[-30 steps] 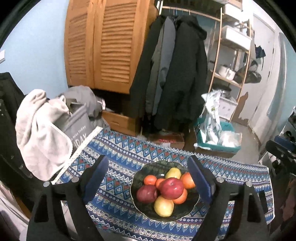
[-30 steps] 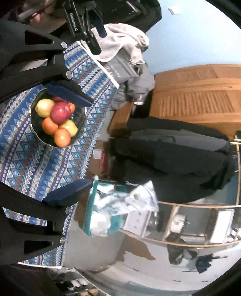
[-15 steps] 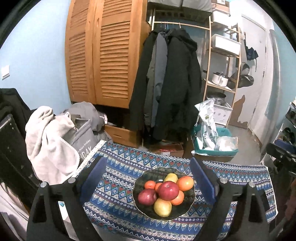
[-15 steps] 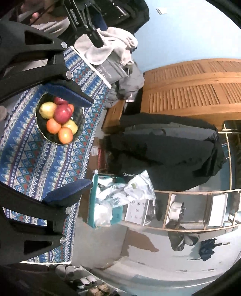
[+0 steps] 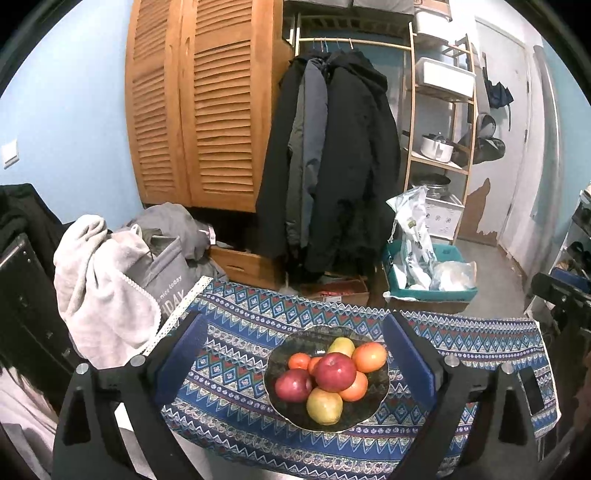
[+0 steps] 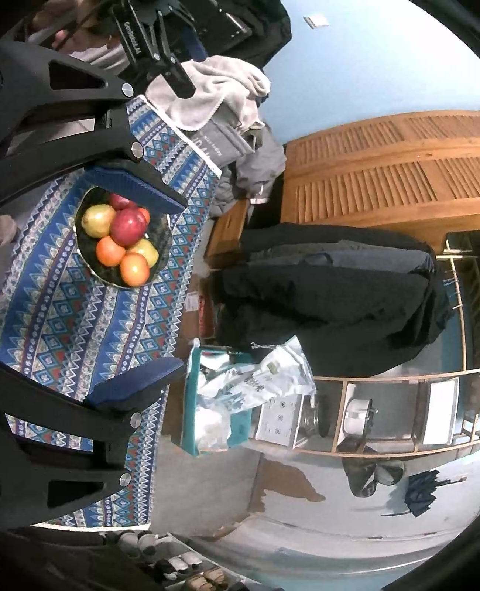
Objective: Organize fruits
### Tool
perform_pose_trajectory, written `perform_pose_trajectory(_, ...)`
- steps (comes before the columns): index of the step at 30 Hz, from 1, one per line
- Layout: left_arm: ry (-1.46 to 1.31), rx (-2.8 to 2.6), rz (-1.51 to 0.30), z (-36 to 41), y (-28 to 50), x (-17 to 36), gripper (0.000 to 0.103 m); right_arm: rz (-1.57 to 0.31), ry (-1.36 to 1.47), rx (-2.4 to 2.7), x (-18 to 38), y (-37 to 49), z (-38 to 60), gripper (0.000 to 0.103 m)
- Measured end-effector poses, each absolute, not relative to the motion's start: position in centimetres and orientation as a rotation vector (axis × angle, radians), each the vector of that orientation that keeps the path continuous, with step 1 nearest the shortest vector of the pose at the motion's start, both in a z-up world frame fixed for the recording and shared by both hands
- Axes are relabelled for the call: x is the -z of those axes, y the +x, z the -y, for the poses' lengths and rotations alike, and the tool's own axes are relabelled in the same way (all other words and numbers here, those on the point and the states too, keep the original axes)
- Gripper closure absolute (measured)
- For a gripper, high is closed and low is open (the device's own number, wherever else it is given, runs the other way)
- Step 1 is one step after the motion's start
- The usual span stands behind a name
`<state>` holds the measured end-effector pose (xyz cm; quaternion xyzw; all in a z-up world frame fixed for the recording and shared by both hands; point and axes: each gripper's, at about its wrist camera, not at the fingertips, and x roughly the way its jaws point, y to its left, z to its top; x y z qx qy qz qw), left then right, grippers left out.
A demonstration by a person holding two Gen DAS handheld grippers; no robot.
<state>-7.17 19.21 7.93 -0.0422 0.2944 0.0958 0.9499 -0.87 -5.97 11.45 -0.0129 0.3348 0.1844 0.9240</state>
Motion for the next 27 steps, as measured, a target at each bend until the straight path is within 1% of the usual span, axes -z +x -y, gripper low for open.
perform_pose_trajectory(27, -0.076, -0.176, -0.568, -18.0, -7.7, -9.0, 0.004, -0.694, -0.018, -0.375, -11.3, -0.8, 6.3, 0.024)
